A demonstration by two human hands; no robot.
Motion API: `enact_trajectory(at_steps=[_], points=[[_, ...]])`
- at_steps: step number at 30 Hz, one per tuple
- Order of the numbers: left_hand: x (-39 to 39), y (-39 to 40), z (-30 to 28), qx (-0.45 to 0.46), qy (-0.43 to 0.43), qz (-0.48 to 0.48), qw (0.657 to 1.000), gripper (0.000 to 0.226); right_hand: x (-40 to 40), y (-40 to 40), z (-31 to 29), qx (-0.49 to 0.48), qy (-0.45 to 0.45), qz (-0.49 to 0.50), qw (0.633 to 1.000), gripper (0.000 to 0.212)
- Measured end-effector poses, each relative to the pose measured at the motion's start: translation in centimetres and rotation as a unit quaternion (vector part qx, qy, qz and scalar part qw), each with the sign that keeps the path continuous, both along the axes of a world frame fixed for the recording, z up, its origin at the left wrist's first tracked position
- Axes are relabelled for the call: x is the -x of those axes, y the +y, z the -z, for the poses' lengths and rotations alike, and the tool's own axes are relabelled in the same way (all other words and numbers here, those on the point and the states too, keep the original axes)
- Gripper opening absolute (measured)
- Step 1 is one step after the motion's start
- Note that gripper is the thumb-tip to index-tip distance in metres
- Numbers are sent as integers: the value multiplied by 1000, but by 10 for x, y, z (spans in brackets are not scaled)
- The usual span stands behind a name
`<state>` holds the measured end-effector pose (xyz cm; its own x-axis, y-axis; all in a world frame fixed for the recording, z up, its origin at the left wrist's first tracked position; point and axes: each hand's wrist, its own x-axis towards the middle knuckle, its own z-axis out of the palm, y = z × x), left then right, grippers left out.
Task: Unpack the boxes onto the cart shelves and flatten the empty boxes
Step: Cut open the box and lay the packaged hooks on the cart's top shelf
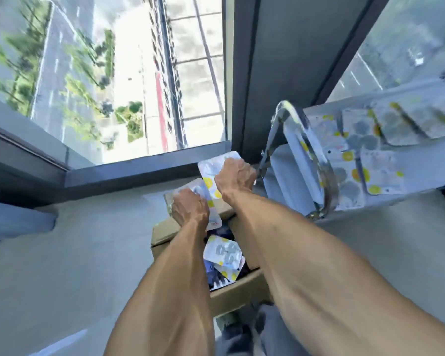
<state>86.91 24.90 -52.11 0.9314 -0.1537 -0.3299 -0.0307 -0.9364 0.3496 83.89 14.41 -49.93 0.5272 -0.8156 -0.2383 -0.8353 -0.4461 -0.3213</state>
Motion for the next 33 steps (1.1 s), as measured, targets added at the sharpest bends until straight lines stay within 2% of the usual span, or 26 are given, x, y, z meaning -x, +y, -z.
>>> enact_trajectory(at_steps=[3,6,9,13,19,24,28,33], points=[[0,-33,-82,44,-27,25,998,34,20,-39,-83,29,-15,10,999,19],[10,-70,-140,60,-64,64,994,32,57,-79,-131,41,-28,51,997,23],[35,-122,-177,76,-97,96,988,34,105,-125,-153,35,-38,117,992,19],[92,-210,-189,78,-100,182,975,28,164,-188,-153,31,-56,179,982,13],[217,-339,-133,42,-30,233,971,22,273,-311,-103,8,-21,197,980,13],[311,-433,-58,-18,43,213,976,28,379,-416,-35,-9,40,185,982,17],[365,-491,-10,-52,71,208,974,27,441,-473,11,-16,77,199,977,16],[393,-527,28,-85,82,212,970,23,470,-503,60,-44,122,185,974,18]])
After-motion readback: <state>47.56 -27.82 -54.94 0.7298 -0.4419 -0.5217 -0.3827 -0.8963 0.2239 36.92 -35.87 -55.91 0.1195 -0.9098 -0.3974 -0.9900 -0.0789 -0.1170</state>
